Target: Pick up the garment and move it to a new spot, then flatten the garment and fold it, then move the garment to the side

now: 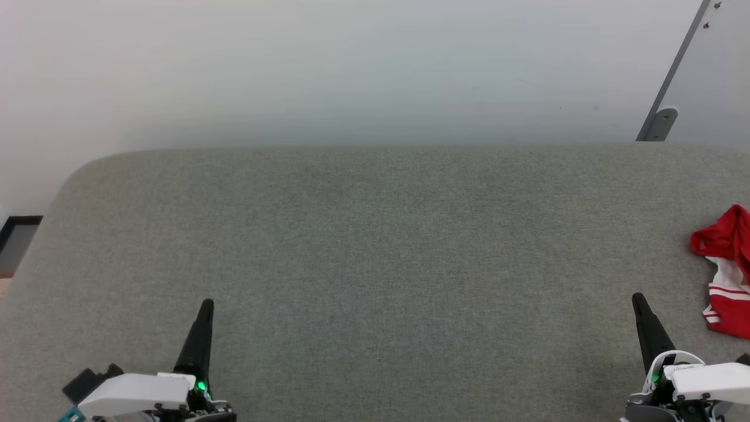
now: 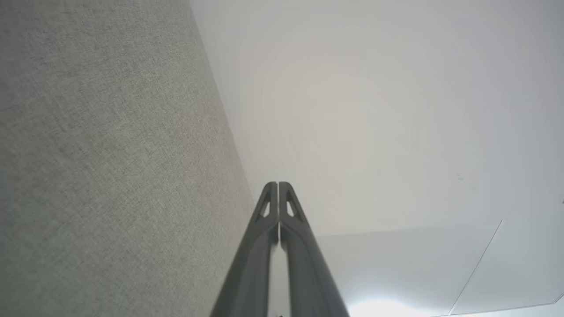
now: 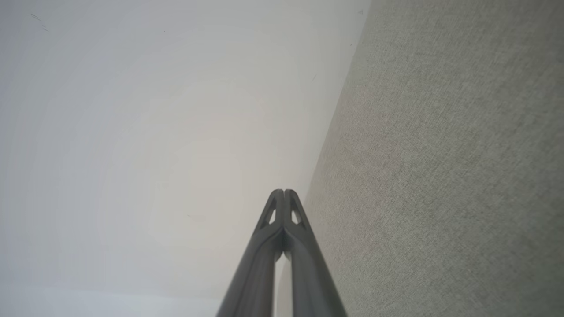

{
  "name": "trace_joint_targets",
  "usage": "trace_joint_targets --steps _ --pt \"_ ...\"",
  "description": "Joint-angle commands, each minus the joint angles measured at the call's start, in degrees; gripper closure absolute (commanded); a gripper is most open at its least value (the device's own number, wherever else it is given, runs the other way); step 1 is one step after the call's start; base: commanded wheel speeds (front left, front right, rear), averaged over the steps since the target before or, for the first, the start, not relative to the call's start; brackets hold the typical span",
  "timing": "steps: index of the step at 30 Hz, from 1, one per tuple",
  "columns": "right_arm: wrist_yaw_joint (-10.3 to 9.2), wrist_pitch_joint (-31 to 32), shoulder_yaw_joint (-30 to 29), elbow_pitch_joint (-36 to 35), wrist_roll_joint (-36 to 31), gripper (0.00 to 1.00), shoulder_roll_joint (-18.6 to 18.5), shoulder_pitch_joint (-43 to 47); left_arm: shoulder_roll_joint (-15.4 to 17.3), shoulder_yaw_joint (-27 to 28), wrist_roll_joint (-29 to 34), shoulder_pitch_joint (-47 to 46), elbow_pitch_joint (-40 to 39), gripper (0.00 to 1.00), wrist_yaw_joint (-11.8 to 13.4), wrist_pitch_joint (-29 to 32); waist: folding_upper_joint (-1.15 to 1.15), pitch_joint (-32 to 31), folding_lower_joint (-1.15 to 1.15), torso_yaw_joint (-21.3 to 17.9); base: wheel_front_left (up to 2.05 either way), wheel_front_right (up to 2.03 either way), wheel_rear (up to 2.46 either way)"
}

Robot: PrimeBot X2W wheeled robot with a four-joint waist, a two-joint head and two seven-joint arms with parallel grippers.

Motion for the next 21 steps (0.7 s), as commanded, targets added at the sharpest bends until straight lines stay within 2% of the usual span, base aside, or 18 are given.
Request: trace_joint_targets --steps 1,21 --pt "-0.06 0.45 -0.19 -0.45 1.71 1.00 0.14 -0.88 -0.18 0.27 -1.07 -0.86 -0.25 1.00 -0.15 0.36 0.00 0.04 0.00 0.01 0.00 0.00 0.00" --pt "-0.08 2.53 -0.50 -1.00 10.14 1.00 0.57 -1.37 -1.97 0.81 -7.36 -1.79 -0.23 1.00 -0.18 2.47 0.00 0.50 0.00 0.06 0.00 0.00 0.00"
